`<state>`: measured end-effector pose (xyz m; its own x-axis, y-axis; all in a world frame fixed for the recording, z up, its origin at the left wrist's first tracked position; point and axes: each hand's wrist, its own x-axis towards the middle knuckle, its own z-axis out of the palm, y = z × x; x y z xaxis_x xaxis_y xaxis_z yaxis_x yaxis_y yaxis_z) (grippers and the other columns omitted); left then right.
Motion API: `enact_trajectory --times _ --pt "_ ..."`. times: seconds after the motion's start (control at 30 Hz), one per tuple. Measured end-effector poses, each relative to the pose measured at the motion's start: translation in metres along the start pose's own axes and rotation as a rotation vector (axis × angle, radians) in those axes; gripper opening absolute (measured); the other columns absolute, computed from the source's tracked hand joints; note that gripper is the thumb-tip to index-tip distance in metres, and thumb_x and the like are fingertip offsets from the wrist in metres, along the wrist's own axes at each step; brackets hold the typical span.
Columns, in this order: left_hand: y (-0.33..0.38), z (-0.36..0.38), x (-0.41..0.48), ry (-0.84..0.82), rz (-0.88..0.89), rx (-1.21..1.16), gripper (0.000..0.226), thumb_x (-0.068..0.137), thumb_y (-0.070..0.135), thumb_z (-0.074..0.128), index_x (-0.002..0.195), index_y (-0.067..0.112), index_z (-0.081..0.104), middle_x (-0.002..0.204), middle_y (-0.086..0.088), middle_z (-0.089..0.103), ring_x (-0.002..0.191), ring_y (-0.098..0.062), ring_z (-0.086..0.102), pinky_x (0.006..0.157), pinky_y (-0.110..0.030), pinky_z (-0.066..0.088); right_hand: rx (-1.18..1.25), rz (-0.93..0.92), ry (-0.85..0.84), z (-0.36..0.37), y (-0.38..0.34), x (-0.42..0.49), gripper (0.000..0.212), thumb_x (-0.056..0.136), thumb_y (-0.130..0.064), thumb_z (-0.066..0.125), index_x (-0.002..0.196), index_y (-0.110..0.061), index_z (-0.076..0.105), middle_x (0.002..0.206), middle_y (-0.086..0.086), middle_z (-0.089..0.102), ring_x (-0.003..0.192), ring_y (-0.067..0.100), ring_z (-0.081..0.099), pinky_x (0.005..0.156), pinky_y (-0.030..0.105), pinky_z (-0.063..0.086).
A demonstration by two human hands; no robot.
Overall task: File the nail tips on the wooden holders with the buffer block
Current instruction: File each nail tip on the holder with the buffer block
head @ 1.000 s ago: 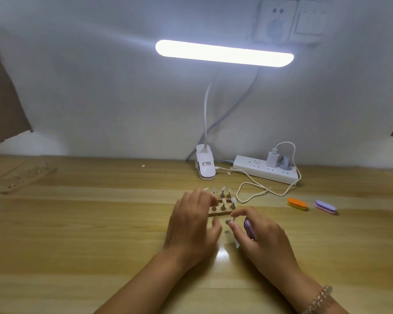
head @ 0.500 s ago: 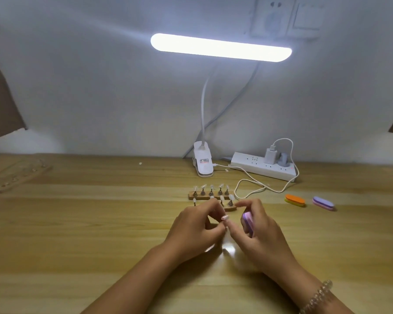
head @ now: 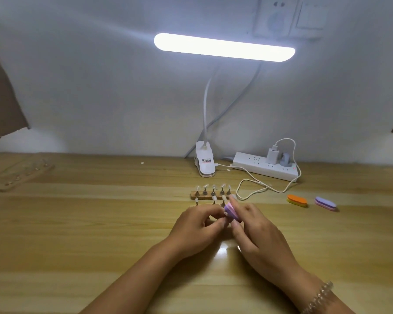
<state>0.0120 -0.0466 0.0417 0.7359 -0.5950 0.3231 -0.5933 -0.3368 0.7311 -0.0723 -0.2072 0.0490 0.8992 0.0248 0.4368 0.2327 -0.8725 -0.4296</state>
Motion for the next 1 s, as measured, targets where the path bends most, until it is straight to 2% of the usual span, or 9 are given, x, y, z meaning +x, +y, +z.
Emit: enact_trajectory --times 0.1,0.17,0.27,0.43,0.57,0.67,0.73,0.87,1.0 --pt "0.001 -0.001 0.000 0.015 0.032 0.030 0.026 0.096 0.025 0.058 0.082 0.048 0.058 0.076 0.027 0.060 0.061 0.002 0.049 0.061 -0.020 0.034 0.006 0.001 0.006 -0.001 0.000 0.000 0.058 0.098 -0.023 0.048 0.152 -0.034 0.029 0.128 -0.016 0.049 0.113 0.004 0.052 0.086 0.029 0.047" --pt "0.000 -0.001 0.001 0.030 0.033 0.040 0.027 0.097 0.020 0.058 0.084 0.044 0.060 0.077 0.028 0.060 0.068 0.004 0.052 0.062 -0.012 0.032 -0.006 -0.017 0.053 -0.002 0.000 0.000 0.053 0.096 -0.023 0.055 0.147 -0.031 0.041 0.126 -0.017 0.053 0.107 -0.002 0.055 0.081 0.028 0.049" --pt "0.000 -0.001 0.001 0.036 0.010 0.038 0.016 0.097 0.016 0.057 0.093 0.029 0.067 0.085 0.022 0.062 0.078 0.004 0.055 0.065 -0.010 0.034 0.022 -0.012 0.101 -0.001 -0.001 -0.002 0.033 0.085 -0.035 0.070 0.116 -0.035 0.059 0.102 -0.022 0.058 0.074 -0.011 0.051 0.061 0.019 0.039" --pt "-0.002 -0.001 0.000 -0.023 0.009 0.133 0.011 0.097 0.022 0.058 0.101 0.027 0.067 0.086 0.021 0.056 0.071 0.008 0.049 0.065 -0.020 0.034 0.109 0.205 0.185 -0.005 0.007 0.005 0.034 0.073 -0.054 0.074 0.081 -0.031 0.050 0.081 -0.012 0.054 0.069 0.003 0.050 0.059 0.030 0.044" --pt "0.000 -0.002 0.000 -0.047 0.000 0.162 0.015 0.097 0.022 0.057 0.105 0.028 0.067 0.094 0.015 0.061 0.076 -0.001 0.050 0.071 -0.030 0.043 -0.003 0.077 0.099 -0.002 -0.002 -0.002 0.043 0.069 -0.070 0.065 0.079 -0.035 0.042 0.080 -0.015 0.048 0.068 0.001 0.048 0.051 0.021 0.036" --pt "0.003 -0.003 0.000 -0.044 0.000 0.166 0.017 0.098 0.022 0.056 0.108 0.027 0.069 0.102 0.011 0.066 0.089 -0.010 0.058 0.079 -0.034 0.048 0.075 0.187 0.133 -0.006 0.002 0.003 0.043 0.070 -0.067 0.068 0.078 -0.031 0.046 0.081 -0.013 0.050 0.071 0.005 0.049 0.057 0.028 0.042" --pt "0.003 -0.002 -0.002 -0.055 0.013 0.183 0.018 0.098 0.023 0.055 0.108 0.028 0.069 0.103 0.011 0.066 0.089 -0.009 0.058 0.079 -0.036 0.048 0.118 0.244 0.173 -0.007 0.007 0.006 0.041 0.070 -0.066 0.067 0.078 -0.029 0.049 0.080 -0.011 0.052 0.071 0.007 0.050 0.059 0.030 0.044" --pt "0.001 -0.003 0.000 -0.053 0.014 0.189 0.018 0.096 0.019 0.055 0.107 0.027 0.067 0.097 0.010 0.064 0.083 -0.009 0.052 0.076 -0.036 0.046 0.028 0.095 0.070 -0.001 -0.003 -0.003 0.044 0.069 -0.075 0.060 0.077 -0.036 0.042 0.080 -0.013 0.051 0.070 0.005 0.050 0.051 0.020 0.036" --pt "0.000 -0.001 -0.001 -0.034 0.021 0.171 0.014 0.099 0.024 0.055 0.105 0.027 0.067 0.096 0.014 0.062 0.078 0.001 0.049 0.073 -0.031 0.042 0.160 0.258 0.151 -0.004 0.008 0.007 0.034 0.072 -0.060 0.072 0.079 -0.033 0.054 0.080 -0.010 0.056 0.074 0.003 0.051 0.060 0.030 0.045"
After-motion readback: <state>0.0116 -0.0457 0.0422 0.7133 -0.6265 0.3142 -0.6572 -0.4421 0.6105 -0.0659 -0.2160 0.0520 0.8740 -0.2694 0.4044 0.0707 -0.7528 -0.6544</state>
